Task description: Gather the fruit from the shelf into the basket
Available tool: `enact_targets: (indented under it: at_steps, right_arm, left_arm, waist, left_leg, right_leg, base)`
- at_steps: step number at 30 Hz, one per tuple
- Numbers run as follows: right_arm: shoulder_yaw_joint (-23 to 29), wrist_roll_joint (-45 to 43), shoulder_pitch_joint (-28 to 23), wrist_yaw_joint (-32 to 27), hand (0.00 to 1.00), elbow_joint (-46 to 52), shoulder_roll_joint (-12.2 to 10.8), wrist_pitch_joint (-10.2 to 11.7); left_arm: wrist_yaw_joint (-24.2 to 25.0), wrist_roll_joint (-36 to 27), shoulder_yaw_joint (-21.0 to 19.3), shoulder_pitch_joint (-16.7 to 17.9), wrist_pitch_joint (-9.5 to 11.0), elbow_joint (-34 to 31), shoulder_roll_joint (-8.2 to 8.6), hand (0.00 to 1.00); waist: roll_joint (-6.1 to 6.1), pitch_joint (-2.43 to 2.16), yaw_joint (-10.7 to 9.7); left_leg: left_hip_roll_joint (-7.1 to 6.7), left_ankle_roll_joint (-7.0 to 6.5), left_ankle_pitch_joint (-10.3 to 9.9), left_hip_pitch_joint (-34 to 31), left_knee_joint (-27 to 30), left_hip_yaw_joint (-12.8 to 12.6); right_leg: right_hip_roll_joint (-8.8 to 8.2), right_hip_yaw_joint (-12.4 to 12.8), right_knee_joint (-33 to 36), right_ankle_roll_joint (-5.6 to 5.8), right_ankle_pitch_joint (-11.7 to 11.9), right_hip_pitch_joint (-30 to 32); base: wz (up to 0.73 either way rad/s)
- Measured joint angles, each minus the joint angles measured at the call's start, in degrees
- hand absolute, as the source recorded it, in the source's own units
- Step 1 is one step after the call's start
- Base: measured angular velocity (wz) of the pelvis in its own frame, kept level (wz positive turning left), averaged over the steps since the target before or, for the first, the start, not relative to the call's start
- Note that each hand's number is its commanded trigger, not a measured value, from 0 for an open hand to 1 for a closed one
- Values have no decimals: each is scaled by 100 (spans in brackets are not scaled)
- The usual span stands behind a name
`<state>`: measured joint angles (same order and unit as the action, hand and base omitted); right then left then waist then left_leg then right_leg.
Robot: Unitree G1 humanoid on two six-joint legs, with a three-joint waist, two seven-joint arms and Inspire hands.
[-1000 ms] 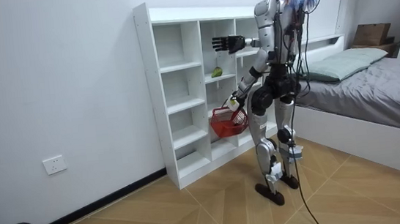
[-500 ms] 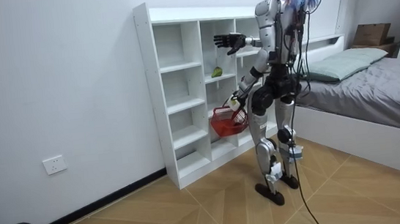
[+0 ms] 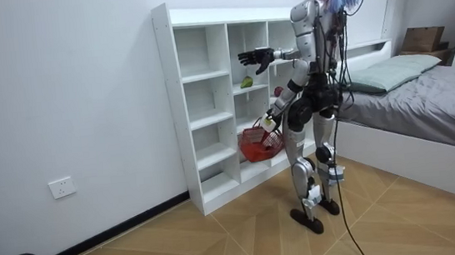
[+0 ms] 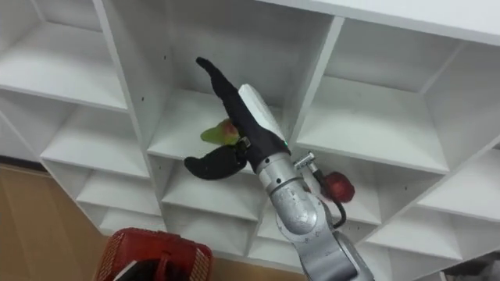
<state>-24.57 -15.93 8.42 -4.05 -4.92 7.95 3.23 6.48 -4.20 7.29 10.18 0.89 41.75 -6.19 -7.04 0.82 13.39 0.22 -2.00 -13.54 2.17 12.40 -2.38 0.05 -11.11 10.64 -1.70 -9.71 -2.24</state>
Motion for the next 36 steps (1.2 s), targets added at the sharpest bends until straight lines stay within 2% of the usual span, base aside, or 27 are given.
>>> enact_targets:
  at_steps: [4,7,9,12,16,20,36]
  right_arm:
    - [6,-30,321,-196,0,-302,-5,-2]
    - [-1,-28,675,-362,0,-694,-51,-5]
    - [-14,-70,818,-465,0,-877,-50,-5]
    - [-13,-264,973,-578,0,-1190,-29,9]
    - [-83,-268,1046,-595,0,-1284,-12,-20]
    - [-109,-324,1070,-684,0,-1311,-9,-20]
    - [109,-441,1085,-1020,0,-1263,101,4]
  left_arm:
    - [-86,7,-51,-131,-7,114,-7,100]
    - [-86,20,-42,-212,-9,216,4,100]
    - [-91,20,-47,-212,-9,217,-15,100]
    - [-90,57,-42,-244,-9,217,-32,100]
    - [-87,70,-20,-252,-9,216,-75,100]
    - [-84,97,-13,-253,-9,218,-91,100]
    - [-76,237,-47,-146,-3,98,-71,100]
  waist:
    - [-95,16,57]
    - [-92,48,136]
    - [-132,68,172]
    - [-191,69,235]
    - [-221,69,264]
    - [-246,70,257]
    - [-323,69,263]
  left_leg:
    - [-5,3,2,-315,114,92]
    - [-4,9,7,-388,115,109]
    - [6,20,14,-422,99,111]
    - [7,27,18,-555,106,136]
    - [-1,29,20,-639,102,183]
    - [-2,38,25,-606,88,340]
    - [0,48,31,-445,-58,350]
  right_leg:
    - [4,-12,-3,-7,20,261]
    - [1,-13,-9,-9,23,333]
    - [-5,-15,-25,-9,23,367]
    - [-4,-62,-34,-9,23,481]
    - [17,-122,-100,-14,26,524]
    - [16,-171,-117,-14,26,462]
    - [12,-171,-205,-13,26,324]
  base:
    - [11]
    - [0]
    - [0]
    - [1]
    - [5]
    - [15]
    - [0]
